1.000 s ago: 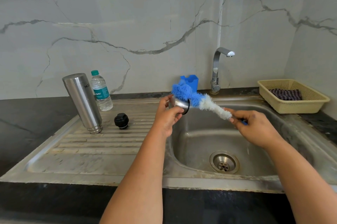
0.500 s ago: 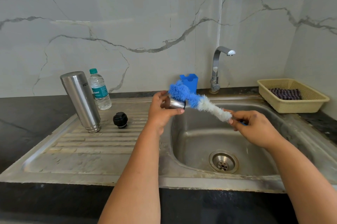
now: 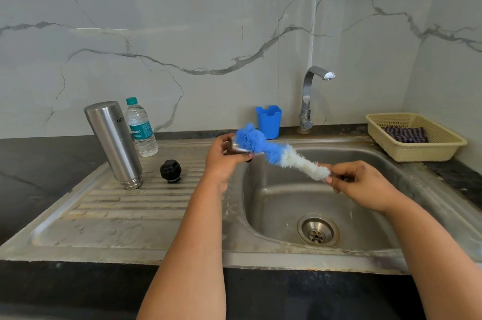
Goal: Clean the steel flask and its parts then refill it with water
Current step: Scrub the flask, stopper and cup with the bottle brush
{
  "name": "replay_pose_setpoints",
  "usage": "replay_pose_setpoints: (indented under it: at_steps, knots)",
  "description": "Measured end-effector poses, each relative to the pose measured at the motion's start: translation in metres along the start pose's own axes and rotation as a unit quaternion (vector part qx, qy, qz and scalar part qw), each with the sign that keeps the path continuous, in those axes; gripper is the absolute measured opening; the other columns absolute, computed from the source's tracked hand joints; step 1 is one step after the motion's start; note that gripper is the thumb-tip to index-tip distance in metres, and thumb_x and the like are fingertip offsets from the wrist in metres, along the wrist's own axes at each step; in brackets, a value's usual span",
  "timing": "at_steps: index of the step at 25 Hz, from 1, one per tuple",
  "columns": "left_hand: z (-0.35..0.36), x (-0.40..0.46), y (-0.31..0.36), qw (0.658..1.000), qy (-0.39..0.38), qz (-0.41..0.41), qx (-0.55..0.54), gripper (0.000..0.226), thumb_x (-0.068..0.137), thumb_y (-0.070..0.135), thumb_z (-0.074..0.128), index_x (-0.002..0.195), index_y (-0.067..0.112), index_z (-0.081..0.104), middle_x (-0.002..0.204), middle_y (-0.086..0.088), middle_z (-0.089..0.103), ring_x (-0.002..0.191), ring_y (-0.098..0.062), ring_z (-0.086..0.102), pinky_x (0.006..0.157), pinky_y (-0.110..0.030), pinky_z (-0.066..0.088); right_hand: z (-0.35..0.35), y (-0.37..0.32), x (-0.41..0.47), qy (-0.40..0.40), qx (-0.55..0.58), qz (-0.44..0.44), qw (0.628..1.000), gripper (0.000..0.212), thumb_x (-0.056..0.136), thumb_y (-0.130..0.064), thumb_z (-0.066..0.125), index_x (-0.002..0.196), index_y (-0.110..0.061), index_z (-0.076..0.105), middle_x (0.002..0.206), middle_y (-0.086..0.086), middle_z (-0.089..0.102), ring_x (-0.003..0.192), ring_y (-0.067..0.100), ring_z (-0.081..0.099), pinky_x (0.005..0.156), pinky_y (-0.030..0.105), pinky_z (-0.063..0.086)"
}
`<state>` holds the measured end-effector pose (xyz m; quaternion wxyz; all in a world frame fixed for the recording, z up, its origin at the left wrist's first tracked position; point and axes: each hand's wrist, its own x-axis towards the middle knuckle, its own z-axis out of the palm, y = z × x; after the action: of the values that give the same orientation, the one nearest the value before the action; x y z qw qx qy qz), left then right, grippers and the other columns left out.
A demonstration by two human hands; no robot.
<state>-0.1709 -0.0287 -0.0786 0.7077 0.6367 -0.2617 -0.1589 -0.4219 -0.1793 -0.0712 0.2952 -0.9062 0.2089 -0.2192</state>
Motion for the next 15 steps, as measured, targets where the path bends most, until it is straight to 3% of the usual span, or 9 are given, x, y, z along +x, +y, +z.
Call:
replay_pose_setpoints:
  at_steps: [3,5,8,10,12,15]
  knots:
    - [0.011,-0.008,0.0,0.997,-0.054,0.003,0.056,0.069,0.065,-0.006,0.085,0.122,0.023,0.056,0.116,0.002,0.061,0.102,-0.014,0.062,0.077,-0.021,0.053,0.008,0.001,0.004,0.052,-0.028,0.001,0.998,0.026,0.093,-0.014,0.06,0.116,-0.022,0.069,0.073,-0.034,0.054,0.069,-0.011,0.052,0.061,0.002,0.038]
    - [0.015,-0.009,0.0,0.997,-0.058,0.006,0.05,0.068,0.067,-0.005,0.084,0.123,0.022,0.056,0.117,0.004,0.061,0.103,-0.014,0.062,0.078,-0.021,0.051,0.003,0.003,0.004,0.053,-0.026,0.004,0.998,0.024,0.093,-0.016,0.06,0.113,-0.027,0.07,0.078,-0.024,0.061,0.072,-0.004,0.055,0.064,0.006,0.038]
    - [0.003,0.002,0.004,0.994,-0.007,-0.039,-0.104,0.056,0.078,-0.003,0.076,0.127,0.015,0.054,0.117,-0.004,0.066,0.104,-0.017,0.066,0.084,-0.028,0.054,-0.009,0.01,0.001,0.03,0.012,0.003,0.999,0.023,0.092,-0.02,0.063,0.092,-0.042,0.07,0.072,-0.005,0.068,0.071,0.011,0.061,0.068,0.023,0.048]
    - [0.004,-0.001,0.007,0.976,-0.031,-0.095,-0.194,0.038,0.086,0.001,0.069,0.118,0.016,0.056,0.105,-0.004,0.069,0.095,-0.016,0.065,0.079,-0.027,0.053,-0.005,0.007,0.001,0.025,0.012,-0.004,1.0,0.016,0.092,-0.021,0.063,0.093,-0.032,0.074,0.072,-0.009,0.069,0.071,0.013,0.062,0.072,0.03,0.053]
    - [0.014,-0.008,0.006,0.966,-0.078,-0.135,-0.207,0.028,0.086,0.006,0.068,0.11,0.018,0.059,0.1,-0.003,0.069,0.091,-0.017,0.063,0.076,-0.029,0.051,0.003,0.003,0.004,0.031,0.012,-0.01,0.999,0.014,0.093,-0.019,0.062,0.098,-0.019,0.075,0.072,-0.022,0.067,0.068,0.007,0.059,0.069,0.021,0.05]
    - [0.014,-0.009,0.006,0.958,-0.13,-0.127,-0.221,0.037,0.076,0.013,0.071,0.111,0.019,0.061,0.096,-0.001,0.071,0.09,-0.017,0.066,0.076,-0.029,0.052,0.001,0.002,0.005,0.076,0.011,0.014,0.997,0.019,0.094,-0.019,0.06,0.108,-0.024,0.071,0.076,-0.022,0.063,0.069,-0.001,0.054,0.062,0.013,0.039]
